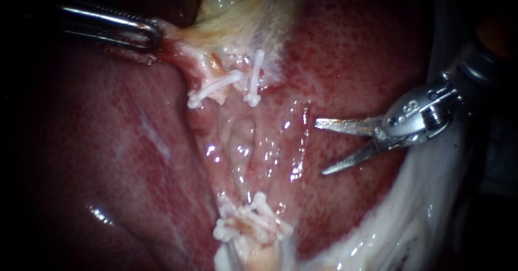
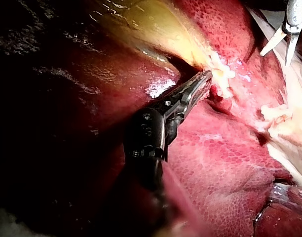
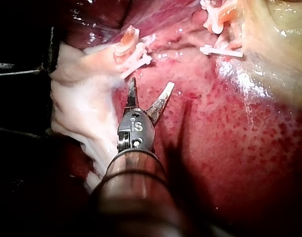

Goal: Go back from the cut right tube

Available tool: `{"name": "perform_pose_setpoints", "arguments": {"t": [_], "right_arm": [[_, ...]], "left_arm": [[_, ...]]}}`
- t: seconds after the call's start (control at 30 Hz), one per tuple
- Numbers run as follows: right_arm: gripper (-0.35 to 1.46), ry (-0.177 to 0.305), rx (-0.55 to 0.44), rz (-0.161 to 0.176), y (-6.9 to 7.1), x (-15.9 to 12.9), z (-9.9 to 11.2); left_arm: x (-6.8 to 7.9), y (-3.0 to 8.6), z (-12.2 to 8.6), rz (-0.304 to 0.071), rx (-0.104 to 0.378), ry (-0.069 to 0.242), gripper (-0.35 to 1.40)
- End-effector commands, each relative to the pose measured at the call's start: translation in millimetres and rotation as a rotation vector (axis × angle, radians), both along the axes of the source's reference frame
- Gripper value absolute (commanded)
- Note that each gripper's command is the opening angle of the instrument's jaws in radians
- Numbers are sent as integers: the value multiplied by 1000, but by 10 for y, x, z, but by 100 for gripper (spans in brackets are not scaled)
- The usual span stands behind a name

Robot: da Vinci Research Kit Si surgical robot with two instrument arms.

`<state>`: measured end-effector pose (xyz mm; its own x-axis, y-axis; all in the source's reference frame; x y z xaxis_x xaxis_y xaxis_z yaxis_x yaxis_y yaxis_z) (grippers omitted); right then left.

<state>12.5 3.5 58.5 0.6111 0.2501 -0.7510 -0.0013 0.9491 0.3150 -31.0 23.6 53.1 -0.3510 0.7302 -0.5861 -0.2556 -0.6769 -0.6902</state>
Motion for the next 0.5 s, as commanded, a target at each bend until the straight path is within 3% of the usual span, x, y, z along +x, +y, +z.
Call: {"name": "perform_pose_setpoints", "arguments": {"t": [0.03, 0.27, 0.5], "right_arm": [[145, 2, 1, -2, -1, 0, 0], [145, 2, 1, -2, -1, 0, 1], [145, 2, 1, -2, -1, 0, 0]], "left_arm": [[-3, -2, 5, 8, 1, 8, -35], [-26, -22, 38, 51, 0, 21, -35], [-30, -21, 38, 60, -2, 19, -35]]}}
